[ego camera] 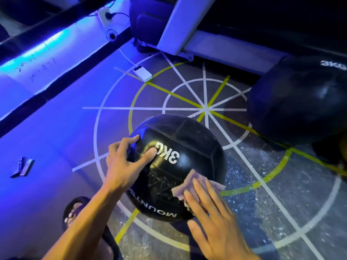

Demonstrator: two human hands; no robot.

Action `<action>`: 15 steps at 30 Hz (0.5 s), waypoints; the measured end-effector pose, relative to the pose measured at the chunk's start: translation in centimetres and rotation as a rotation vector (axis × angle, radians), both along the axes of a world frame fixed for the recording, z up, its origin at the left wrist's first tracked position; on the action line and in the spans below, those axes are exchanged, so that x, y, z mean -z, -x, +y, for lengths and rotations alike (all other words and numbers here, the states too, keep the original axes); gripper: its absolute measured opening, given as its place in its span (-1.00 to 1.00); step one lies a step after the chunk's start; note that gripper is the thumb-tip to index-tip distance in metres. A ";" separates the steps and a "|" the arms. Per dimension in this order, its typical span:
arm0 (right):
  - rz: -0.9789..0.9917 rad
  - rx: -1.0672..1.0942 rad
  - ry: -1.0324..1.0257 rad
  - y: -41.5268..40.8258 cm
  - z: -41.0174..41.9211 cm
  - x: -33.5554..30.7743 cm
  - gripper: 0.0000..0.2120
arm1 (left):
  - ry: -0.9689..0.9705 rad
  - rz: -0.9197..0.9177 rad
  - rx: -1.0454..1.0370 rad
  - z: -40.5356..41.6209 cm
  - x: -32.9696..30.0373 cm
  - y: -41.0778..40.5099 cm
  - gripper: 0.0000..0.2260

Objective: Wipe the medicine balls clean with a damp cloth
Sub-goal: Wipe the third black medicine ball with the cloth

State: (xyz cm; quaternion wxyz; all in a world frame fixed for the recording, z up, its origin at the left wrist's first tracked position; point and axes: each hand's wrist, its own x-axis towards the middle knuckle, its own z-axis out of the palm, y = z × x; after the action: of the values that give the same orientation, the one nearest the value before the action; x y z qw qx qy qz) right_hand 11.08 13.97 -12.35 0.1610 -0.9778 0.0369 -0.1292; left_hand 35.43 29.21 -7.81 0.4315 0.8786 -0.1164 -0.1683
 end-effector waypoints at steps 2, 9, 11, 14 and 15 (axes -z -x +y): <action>-0.005 -0.022 -0.061 -1.9 0.1 -1.3 -0.40 | 0.012 -0.012 0.007 0.1 0.3 0.3 -0.42; 0.053 0.153 -0.304 -7.2 -6.2 -0.5 -0.48 | 0.031 -0.030 0.034 0.4 -0.1 1.3 -0.39; 0.077 0.368 -0.666 -8.4 -9.7 0.6 -0.51 | 0.032 -0.043 0.037 0.2 -0.1 1.6 -0.40; 0.087 0.500 -0.909 -8.6 -10.1 -0.5 -0.66 | 0.042 -0.062 0.038 -0.2 -0.3 2.3 -0.41; 0.024 0.467 -0.833 -8.5 -8.8 -1.1 -0.64 | 0.041 -0.066 0.041 -0.3 -0.3 2.3 -0.41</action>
State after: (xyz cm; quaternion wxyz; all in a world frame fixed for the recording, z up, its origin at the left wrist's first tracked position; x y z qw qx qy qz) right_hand 19.57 5.18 -11.22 0.5053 -0.7972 0.3060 -0.1248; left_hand 33.09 28.87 -7.49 0.4420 0.8720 -0.1522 -0.1455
